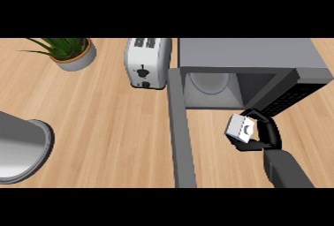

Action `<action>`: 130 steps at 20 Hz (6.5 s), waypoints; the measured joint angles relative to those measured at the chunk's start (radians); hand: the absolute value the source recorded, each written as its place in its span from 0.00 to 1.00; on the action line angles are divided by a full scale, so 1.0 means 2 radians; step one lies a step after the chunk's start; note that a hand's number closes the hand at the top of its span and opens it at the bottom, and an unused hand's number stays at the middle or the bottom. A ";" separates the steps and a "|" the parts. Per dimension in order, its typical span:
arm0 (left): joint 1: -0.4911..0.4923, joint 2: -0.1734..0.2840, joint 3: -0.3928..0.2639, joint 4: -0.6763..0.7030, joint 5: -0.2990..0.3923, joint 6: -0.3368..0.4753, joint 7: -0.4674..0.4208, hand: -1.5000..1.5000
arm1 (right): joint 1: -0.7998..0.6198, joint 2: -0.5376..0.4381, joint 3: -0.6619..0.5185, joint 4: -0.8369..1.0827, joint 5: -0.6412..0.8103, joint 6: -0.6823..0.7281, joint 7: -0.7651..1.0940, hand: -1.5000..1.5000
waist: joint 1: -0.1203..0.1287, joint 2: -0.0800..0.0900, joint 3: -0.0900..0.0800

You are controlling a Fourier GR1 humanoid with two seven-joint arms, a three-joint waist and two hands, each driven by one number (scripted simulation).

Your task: Pick up the milk, place it into the microwave and close the microwave

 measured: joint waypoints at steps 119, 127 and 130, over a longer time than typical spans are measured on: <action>-0.151 -0.012 -0.324 0.110 -0.200 -0.009 0.030 1.00 | -0.019 0.039 -0.046 -0.015 0.037 0.033 0.059 0.00 | -0.022 -0.005 -0.001; -0.233 -0.012 -0.413 0.192 -0.281 0.047 0.001 1.00 | 0.123 0.030 -0.023 -0.171 0.020 0.072 0.080 0.00 | -0.028 -0.004 -0.001; -0.254 -0.012 -0.455 0.244 -0.311 0.067 -0.018 1.00 | 0.168 0.026 -0.016 -0.231 0.012 0.085 0.093 0.00 | -0.026 -0.003 -0.001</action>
